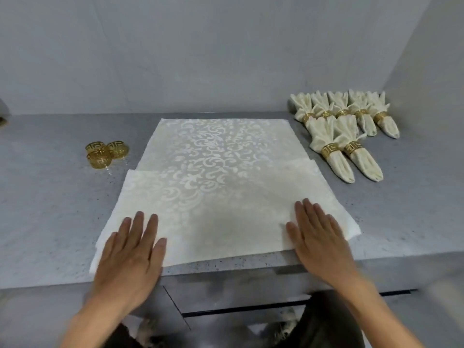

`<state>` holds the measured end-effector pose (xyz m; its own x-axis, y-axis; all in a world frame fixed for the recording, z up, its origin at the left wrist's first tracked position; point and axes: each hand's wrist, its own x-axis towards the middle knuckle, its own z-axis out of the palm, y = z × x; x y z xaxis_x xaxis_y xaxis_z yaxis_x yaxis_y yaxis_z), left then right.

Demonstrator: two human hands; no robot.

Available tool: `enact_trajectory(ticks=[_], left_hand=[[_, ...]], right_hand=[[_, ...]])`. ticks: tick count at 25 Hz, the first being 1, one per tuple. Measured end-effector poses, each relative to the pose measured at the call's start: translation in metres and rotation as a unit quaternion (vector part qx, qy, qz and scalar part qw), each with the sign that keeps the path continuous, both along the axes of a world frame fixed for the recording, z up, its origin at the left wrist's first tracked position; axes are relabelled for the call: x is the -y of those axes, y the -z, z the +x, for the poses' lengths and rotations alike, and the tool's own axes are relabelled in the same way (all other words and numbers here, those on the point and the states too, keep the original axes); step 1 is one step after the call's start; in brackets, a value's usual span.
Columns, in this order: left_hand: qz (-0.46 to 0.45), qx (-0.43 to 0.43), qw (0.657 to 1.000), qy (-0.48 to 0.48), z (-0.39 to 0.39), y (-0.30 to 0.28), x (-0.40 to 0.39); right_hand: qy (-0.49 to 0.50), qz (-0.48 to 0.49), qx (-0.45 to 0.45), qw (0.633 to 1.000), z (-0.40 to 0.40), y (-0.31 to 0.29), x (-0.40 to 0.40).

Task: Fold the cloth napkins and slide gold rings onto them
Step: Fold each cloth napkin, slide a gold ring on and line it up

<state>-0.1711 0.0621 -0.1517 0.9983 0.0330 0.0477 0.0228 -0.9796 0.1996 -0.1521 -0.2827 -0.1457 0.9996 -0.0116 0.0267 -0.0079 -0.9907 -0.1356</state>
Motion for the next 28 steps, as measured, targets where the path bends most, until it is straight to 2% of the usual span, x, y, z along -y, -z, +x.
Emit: enact_trajectory(ticks=[3, 4, 7, 9, 12, 14, 17, 18, 21, 23, 25, 26, 27, 28], left_hand=[[-0.007, -0.027, 1.000, -0.008, -0.007, -0.005, -0.009], [-0.007, -0.026, 1.000, -0.006, -0.009, -0.006, -0.008], [-0.008, -0.010, 1.000, -0.015, -0.008, -0.002, -0.002], [-0.015, -0.004, 1.000, -0.020, -0.008, -0.003, -0.002], [-0.073, -0.010, 0.997, -0.017, -0.015, -0.010, -0.006], [-0.140, 0.005, 0.990, -0.029, -0.010, -0.023, -0.011], [-0.088, 0.143, 0.986, -0.004, 0.048, -0.045, -0.024], [-0.072, 0.142, 0.987, 0.026, 0.076, -0.055, -0.028], [0.032, -0.009, 0.995, 0.093, 0.157, -0.074, -0.044], [0.065, -0.100, 0.990, 0.079, 0.186, -0.075, -0.060], [-0.024, -0.124, 0.991, 0.042, 0.197, -0.069, -0.074], [-0.085, -0.118, 0.989, 0.017, 0.197, -0.067, -0.078], [-0.143, -0.103, 0.984, -0.004, 0.193, -0.067, -0.080], [-0.192, -0.077, 0.978, -0.023, 0.188, -0.067, -0.081]], right_hand=[[0.037, -0.028, -0.042, 0.998, -0.001, -0.002, 0.033], [0.043, -0.032, -0.031, 0.998, -0.003, 0.001, 0.029], [0.013, -0.025, 0.121, 0.992, -0.007, -0.006, -0.009], [-0.089, 0.014, 0.185, 0.979, -0.004, -0.011, -0.065], [-0.236, 0.021, 0.162, 0.958, 0.000, -0.004, -0.144], [-0.260, 0.007, 0.114, 0.959, 0.003, 0.006, -0.158], [-0.256, 0.011, 0.072, 0.964, 0.008, 0.016, -0.155], [-0.253, 0.013, 0.056, 0.966, 0.007, 0.014, -0.156], [-0.253, 0.032, 0.034, 0.966, 0.007, 0.007, -0.160], [-0.261, 0.045, 0.012, 0.964, 0.005, 0.004, -0.160], [-0.276, 0.066, 0.028, 0.958, 0.003, -0.002, -0.158], [-0.274, 0.109, 0.044, 0.954, 0.004, -0.007, -0.157], [-0.252, 0.185, 0.020, 0.950, 0.003, -0.015, -0.154], [-0.212, 0.298, -0.035, 0.930, 0.003, -0.025, -0.151]])
